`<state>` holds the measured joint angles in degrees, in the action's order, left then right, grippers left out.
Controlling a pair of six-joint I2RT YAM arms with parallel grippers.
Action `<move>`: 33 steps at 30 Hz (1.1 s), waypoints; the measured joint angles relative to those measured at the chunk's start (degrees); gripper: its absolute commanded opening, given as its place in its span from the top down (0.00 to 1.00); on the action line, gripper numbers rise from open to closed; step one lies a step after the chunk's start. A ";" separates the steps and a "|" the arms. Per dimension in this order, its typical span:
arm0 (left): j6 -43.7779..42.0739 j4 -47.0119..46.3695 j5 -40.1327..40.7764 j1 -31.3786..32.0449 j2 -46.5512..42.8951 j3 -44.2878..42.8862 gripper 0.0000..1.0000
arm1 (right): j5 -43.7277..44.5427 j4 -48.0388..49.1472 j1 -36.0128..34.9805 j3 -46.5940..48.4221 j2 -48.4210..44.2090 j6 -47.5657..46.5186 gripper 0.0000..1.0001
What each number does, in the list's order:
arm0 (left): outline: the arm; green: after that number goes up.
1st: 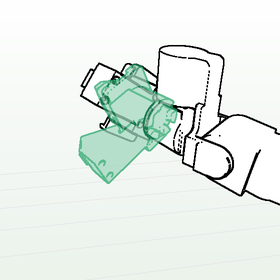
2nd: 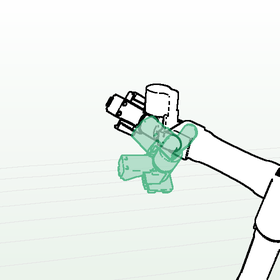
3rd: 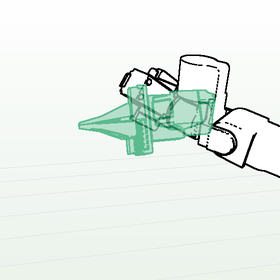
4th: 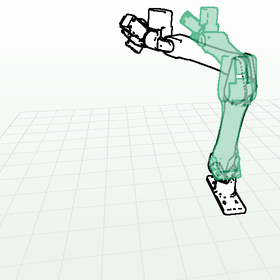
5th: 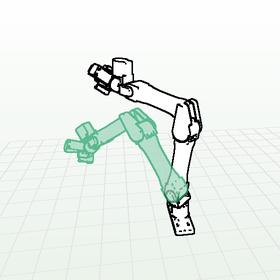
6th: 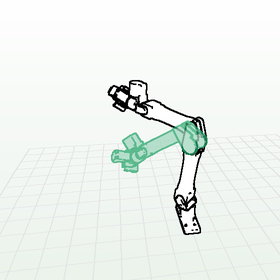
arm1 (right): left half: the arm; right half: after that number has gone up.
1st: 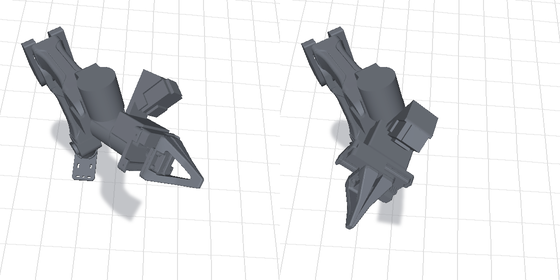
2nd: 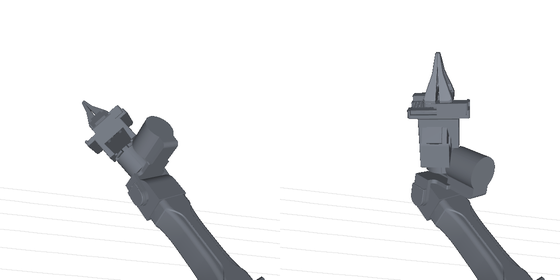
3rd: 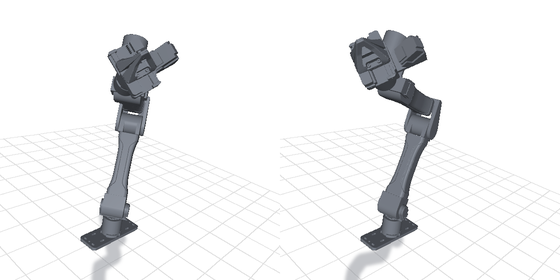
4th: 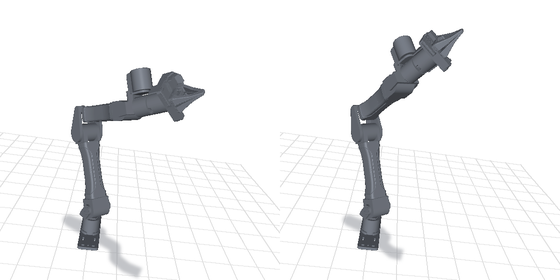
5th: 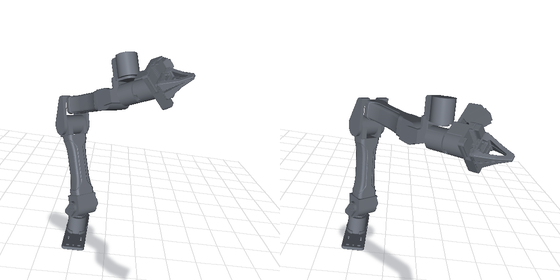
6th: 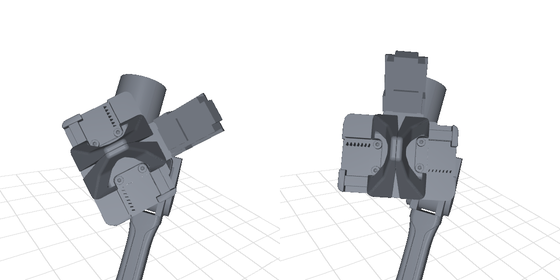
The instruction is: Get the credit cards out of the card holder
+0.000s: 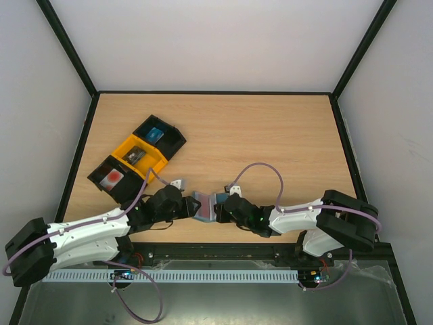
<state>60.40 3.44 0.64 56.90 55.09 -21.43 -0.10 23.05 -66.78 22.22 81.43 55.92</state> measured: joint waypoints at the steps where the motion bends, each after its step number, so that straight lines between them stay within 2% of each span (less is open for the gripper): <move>1: -0.13 -0.07 -0.02 -0.42 0.07 0.02 0.61 | 0.02 0.00 0.00 -0.02 0.00 0.00 0.94; 9: -1.49 -0.72 -0.20 -1.99 1.75 0.57 0.68 | 0.55 -0.98 0.00 -1.42 -2.62 0.22 0.82; 18: -2.32 -3.96 -2.29 -2.23 5.27 0.63 0.72 | 2.89 -4.35 0.00 -2.10 -9.75 0.15 0.83; 26: -2.56 -4.61 -3.30 -2.34 5.40 0.66 0.69 | 3.10 -4.48 0.00 -3.54 -9.68 0.35 0.83; 33: -2.58 -10.08 -6.32 -2.34 6.38 1.88 0.69 | 5.55 -3.41 0.00 -7.17 -9.86 1.22 0.83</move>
<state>57.82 -6.63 -5.67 54.57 61.47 -19.55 5.45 19.64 -66.78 15.05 71.57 57.14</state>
